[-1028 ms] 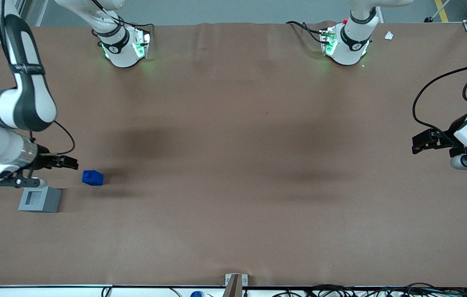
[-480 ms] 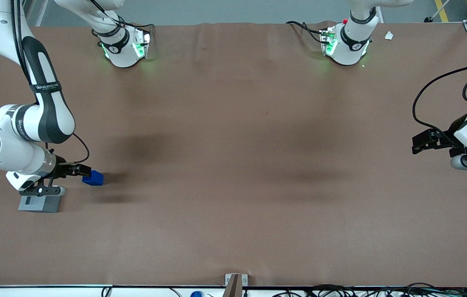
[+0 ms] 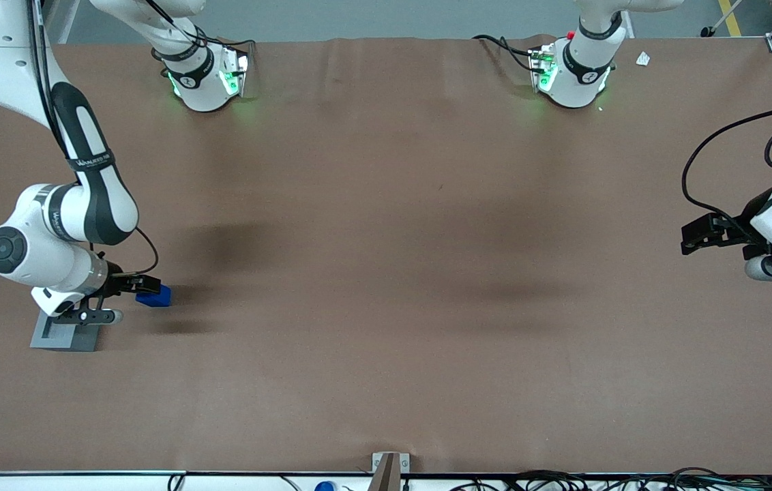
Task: Insert blue part into gray base with right arm
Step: 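Move the open right gripper down over the blue part, then close the right gripper on the blue part and lift it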
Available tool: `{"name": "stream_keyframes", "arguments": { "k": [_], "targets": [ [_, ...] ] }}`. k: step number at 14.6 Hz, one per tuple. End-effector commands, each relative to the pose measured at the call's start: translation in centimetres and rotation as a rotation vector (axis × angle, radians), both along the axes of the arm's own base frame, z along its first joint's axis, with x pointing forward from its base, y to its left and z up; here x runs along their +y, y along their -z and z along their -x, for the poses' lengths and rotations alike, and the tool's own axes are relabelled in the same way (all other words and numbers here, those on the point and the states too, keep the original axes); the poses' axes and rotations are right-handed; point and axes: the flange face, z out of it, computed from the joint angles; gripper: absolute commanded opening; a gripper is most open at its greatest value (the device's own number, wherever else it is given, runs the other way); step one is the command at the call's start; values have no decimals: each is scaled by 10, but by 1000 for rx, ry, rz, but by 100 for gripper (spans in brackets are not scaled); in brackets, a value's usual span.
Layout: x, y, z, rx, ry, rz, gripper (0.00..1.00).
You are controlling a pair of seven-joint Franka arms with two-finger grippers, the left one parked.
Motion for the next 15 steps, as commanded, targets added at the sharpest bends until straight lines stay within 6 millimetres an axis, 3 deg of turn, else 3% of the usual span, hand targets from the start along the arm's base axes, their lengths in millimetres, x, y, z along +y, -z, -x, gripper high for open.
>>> {"name": "stream_keyframes", "arguments": {
  "k": [1, 8, 12, 15],
  "targets": [
    [-3, 7, 3, -5, -12, 1, 100],
    [1, 22, 3, -2, -4, -8, 97],
    [2, 24, 3, -1, -5, -8, 77],
    [0, 24, 3, -1, -2, -8, 67]
  ]
}}
